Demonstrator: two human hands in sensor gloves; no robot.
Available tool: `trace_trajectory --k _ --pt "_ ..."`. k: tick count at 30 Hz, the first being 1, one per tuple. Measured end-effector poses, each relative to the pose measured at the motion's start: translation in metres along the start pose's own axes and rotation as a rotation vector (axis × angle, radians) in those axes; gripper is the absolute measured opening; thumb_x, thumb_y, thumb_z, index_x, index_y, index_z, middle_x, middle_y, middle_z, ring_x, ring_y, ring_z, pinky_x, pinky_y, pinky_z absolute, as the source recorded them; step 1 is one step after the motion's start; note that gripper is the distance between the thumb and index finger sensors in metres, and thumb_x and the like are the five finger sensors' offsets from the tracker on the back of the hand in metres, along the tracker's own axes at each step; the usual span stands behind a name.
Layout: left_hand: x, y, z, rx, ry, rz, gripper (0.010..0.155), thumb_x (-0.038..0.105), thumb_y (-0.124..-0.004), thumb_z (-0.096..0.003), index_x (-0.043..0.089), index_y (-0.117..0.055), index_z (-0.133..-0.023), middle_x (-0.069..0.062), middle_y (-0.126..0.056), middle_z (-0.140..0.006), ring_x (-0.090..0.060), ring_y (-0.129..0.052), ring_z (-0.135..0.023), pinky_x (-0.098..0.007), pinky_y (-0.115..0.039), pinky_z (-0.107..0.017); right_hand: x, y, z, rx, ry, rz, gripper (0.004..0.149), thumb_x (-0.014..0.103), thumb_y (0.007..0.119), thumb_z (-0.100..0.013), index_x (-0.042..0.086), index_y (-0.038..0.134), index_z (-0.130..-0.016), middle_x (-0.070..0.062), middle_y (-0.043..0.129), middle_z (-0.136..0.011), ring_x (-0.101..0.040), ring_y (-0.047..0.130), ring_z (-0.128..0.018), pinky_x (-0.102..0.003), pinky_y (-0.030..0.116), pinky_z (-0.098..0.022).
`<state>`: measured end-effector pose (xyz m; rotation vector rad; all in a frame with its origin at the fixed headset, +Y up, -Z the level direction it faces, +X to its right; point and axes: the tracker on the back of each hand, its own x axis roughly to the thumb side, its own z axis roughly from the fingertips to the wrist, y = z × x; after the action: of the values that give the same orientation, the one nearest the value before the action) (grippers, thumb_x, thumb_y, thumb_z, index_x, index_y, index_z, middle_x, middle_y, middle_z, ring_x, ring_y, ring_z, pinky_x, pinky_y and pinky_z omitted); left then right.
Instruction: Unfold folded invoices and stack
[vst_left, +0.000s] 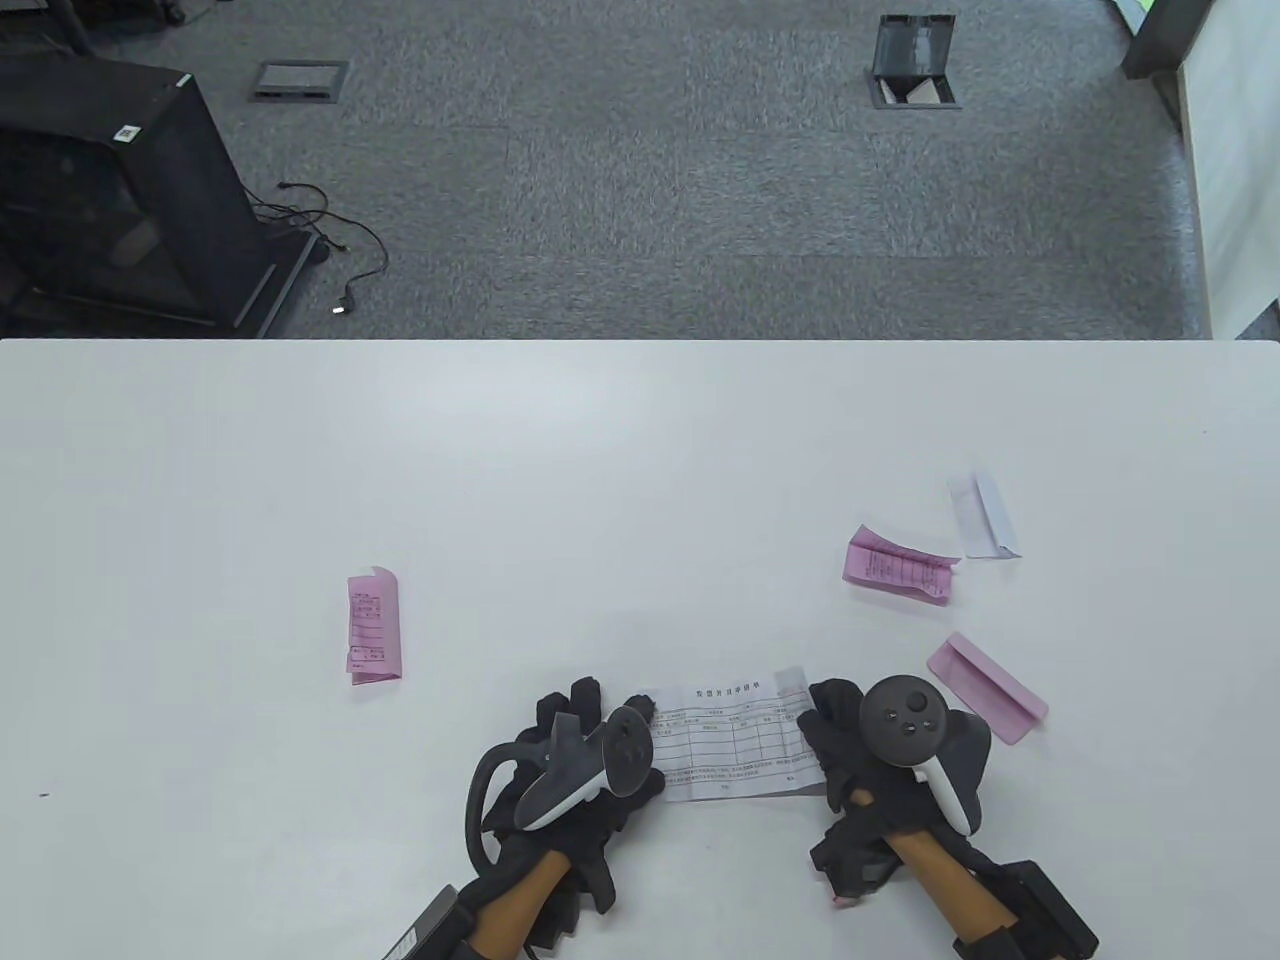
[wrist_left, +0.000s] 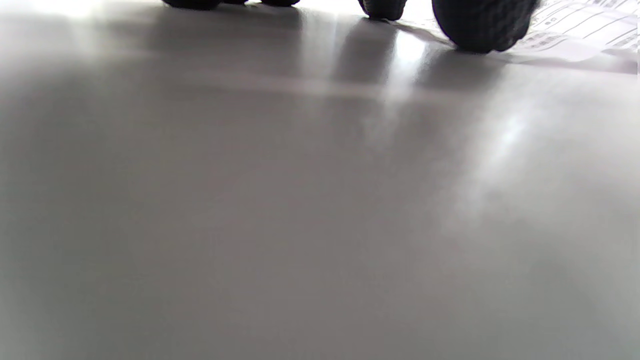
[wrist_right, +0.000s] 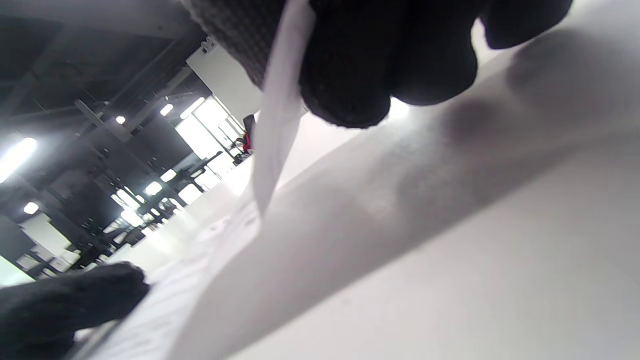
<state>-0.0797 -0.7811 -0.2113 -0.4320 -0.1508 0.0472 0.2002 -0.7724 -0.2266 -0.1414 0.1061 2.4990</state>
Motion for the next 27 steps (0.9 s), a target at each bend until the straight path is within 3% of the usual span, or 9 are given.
trace_trajectory --k 5,9,11,19,24,27 --pt "-0.005 0.003 0.001 0.023 0.005 0.062 0.078 0.062 -0.066 -0.051 0.039 -0.029 -0.116 -0.017 -0.02 -0.124 -0.045 -0.025 -0.108 -0.053 -0.042 -0.078 0.01 -0.011 0.007 -0.013 -0.067 -0.115 0.038 0.034 0.074 -0.048 0.021 0.074 -0.084 0.004 0.091 -0.058 -0.024 0.084 -0.067 -0.055 0.061 -0.064" --pt "-0.018 0.012 0.006 0.127 0.014 0.286 0.084 0.06 -0.07 -0.0497 0.032 -0.027 -0.116 -0.024 -0.027 -0.121 -0.05 -0.037 -0.105 -0.059 -0.049 -0.074 0.025 -0.025 0.016 -0.024 -0.183 -0.209 0.038 0.035 0.074 -0.048 0.023 0.074 -0.084 0.004 0.091 -0.059 -0.024 0.084 -0.068 -0.056 0.06 -0.065" --pt "-0.026 0.016 0.008 0.112 -0.007 0.413 0.088 0.06 -0.071 -0.0494 0.027 -0.023 -0.116 -0.026 -0.026 -0.121 -0.052 -0.039 -0.103 -0.059 -0.05 -0.072 0.032 -0.033 0.021 -0.027 -0.234 -0.246 0.038 0.035 0.074 -0.048 0.023 0.074 -0.084 0.004 0.091 -0.059 -0.024 0.084 -0.068 -0.056 0.06 -0.065" --pt "-0.052 0.019 0.009 0.125 -0.3 1.027 0.105 0.062 -0.079 -0.0444 0.02 -0.011 -0.114 -0.029 -0.019 -0.119 -0.057 -0.034 -0.103 -0.062 -0.048 -0.072 0.048 -0.062 0.037 -0.077 -0.45 -0.421 0.037 0.036 0.074 -0.048 0.029 0.073 -0.085 0.006 0.091 -0.061 -0.022 0.083 -0.07 -0.055 0.059 -0.068" --pt "-0.05 0.019 0.008 0.199 -0.364 1.13 0.102 0.061 -0.083 -0.0426 0.019 -0.026 -0.116 -0.028 -0.031 -0.12 -0.057 -0.039 -0.102 -0.063 -0.051 -0.071 0.043 -0.066 0.036 -0.055 -0.487 -0.54 0.037 0.038 0.074 -0.048 0.032 0.071 -0.085 0.007 0.091 -0.063 -0.022 0.083 -0.072 -0.056 0.056 -0.069" --pt "-0.046 0.022 0.01 0.264 -0.389 1.169 0.082 0.057 -0.084 -0.0451 0.023 -0.054 -0.113 -0.024 -0.051 -0.118 -0.054 -0.051 -0.1 -0.059 -0.057 -0.068 0.037 -0.064 0.03 -0.062 -0.459 -0.562 0.037 0.038 0.074 -0.049 0.033 0.071 -0.085 0.007 0.091 -0.063 -0.022 0.083 -0.071 -0.056 0.057 -0.069"
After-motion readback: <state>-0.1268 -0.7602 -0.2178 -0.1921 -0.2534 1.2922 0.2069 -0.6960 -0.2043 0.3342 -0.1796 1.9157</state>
